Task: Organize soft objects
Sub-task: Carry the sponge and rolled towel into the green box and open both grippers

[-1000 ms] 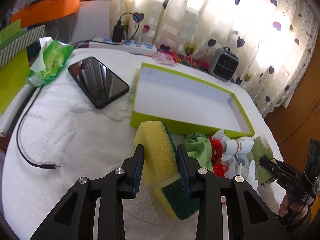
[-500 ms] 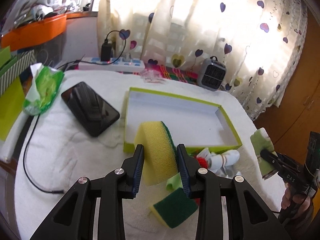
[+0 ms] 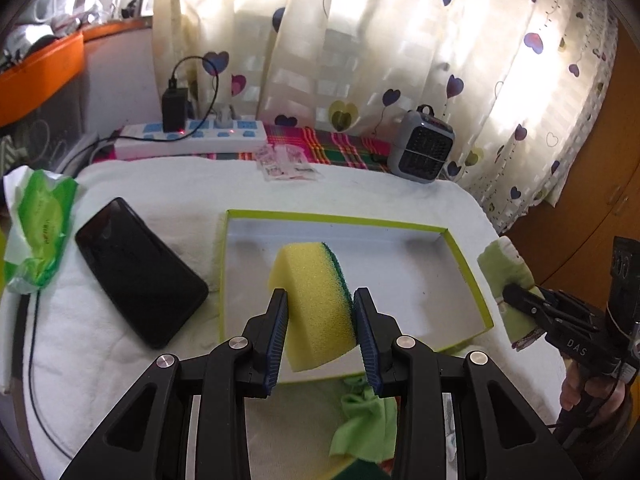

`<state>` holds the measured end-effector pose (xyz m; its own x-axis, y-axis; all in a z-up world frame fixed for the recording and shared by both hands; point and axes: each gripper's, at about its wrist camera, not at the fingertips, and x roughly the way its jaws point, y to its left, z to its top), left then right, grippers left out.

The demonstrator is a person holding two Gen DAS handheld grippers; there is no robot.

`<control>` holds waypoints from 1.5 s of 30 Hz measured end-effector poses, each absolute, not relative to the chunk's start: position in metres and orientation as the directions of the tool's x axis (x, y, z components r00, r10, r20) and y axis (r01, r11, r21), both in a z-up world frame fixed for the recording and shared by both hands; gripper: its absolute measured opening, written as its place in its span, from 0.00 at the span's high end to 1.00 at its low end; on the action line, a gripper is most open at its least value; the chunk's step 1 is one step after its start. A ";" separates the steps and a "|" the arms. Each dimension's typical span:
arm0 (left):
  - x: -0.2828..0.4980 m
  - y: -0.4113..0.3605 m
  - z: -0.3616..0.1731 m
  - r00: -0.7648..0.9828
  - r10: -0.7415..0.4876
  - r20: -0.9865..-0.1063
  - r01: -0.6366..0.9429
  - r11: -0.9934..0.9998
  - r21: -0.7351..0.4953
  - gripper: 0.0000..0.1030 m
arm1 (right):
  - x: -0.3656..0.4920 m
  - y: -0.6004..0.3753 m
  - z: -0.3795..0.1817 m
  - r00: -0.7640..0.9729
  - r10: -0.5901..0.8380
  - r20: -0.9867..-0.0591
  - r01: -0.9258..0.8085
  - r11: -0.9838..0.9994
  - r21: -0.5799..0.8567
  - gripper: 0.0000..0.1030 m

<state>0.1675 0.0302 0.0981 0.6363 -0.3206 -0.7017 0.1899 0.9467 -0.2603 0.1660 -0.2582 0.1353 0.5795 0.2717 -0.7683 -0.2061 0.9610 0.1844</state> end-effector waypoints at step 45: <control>0.258 0.030 0.052 0.561 -0.215 -0.799 0.155 0.976 -0.154 0.53 | 0.234 -0.218 0.079 0.536 0.079 -0.841 -0.161 0.987 -0.010 0.64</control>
<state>0.2577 0.0300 0.0523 0.5613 -0.2153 -0.7991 0.1548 0.9758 -0.1542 0.2340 -0.2184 0.0794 0.5361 0.0787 -0.8405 -0.1610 0.9869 -0.0103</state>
